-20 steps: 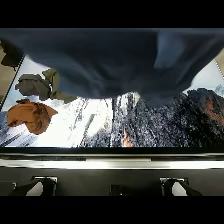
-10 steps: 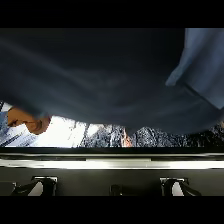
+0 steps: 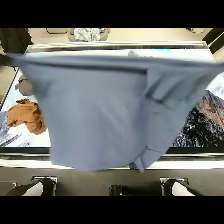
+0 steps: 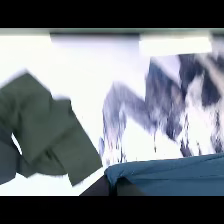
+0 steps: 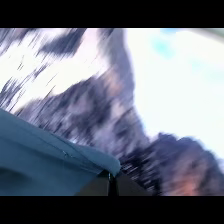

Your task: Fold the shirts.

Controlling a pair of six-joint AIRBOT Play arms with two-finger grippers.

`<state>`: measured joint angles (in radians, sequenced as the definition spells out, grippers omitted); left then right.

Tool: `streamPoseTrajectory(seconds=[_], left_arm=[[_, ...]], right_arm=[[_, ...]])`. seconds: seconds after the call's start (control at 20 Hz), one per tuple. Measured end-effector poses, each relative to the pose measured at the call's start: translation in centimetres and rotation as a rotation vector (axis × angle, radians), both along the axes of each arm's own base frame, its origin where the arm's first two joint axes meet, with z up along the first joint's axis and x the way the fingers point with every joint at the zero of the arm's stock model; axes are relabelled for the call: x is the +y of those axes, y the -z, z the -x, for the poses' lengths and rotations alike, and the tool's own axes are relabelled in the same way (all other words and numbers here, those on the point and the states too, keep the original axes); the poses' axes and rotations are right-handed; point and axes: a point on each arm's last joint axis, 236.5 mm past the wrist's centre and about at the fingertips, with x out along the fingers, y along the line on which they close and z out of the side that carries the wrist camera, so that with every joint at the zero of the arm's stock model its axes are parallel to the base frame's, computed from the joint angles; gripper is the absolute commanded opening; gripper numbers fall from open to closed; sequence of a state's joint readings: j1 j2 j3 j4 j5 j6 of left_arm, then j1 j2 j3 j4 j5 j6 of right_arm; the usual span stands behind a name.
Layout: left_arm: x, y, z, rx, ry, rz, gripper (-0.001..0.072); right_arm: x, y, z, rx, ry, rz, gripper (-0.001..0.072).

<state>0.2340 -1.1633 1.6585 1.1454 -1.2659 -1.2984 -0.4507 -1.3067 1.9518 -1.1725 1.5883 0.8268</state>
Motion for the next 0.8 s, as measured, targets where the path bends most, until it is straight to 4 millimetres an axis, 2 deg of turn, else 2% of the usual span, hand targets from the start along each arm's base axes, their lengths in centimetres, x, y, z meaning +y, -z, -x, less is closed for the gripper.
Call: streamPoseTrajectory(seconds=[0.05,0.2,0.3,0.4,0.5,0.6,0.7,0.8], left_arm=[[0.3,4.2,-1.7,0.087,0.001,0.012,0.0025],[1.2,14.5,-6.1,0.250,-0.020,0.056,0.0025],[1.6,19.5,-8.6,0.295,-0.049,0.095,0.0026],[1.8,23.4,-10.5,0.324,-0.079,0.133,0.0026],[2.0,25.7,-12.1,0.326,-0.100,0.164,0.0026],[2.2,26.8,-13.3,0.322,-0.111,0.181,0.0026],[2.3,26.8,-13.8,0.323,-0.106,0.191,0.0027],[2.0,26.9,-13.1,0.369,-0.079,0.204,0.0025]], right_arm=[[0.2,3.5,-2.1,0.077,-0.023,-0.032,0.0045],[1.5,13.2,-9.6,0.181,-0.029,-0.098,0.0046],[2.8,18.2,-14.2,0.170,0.000,-0.135,0.0046],[4.2,21.8,-17.7,0.140,0.025,-0.176,0.0046],[5.2,24.5,-19.9,0.118,0.047,-0.207,0.0046],[5.6,25.5,-21.0,0.098,0.063,-0.225,0.0046],[5.4,25.2,-20.8,0.098,0.064,-0.231,0.0046],[5.1,25.0,-19.0,0.161,0.044,-0.216,0.0046]])
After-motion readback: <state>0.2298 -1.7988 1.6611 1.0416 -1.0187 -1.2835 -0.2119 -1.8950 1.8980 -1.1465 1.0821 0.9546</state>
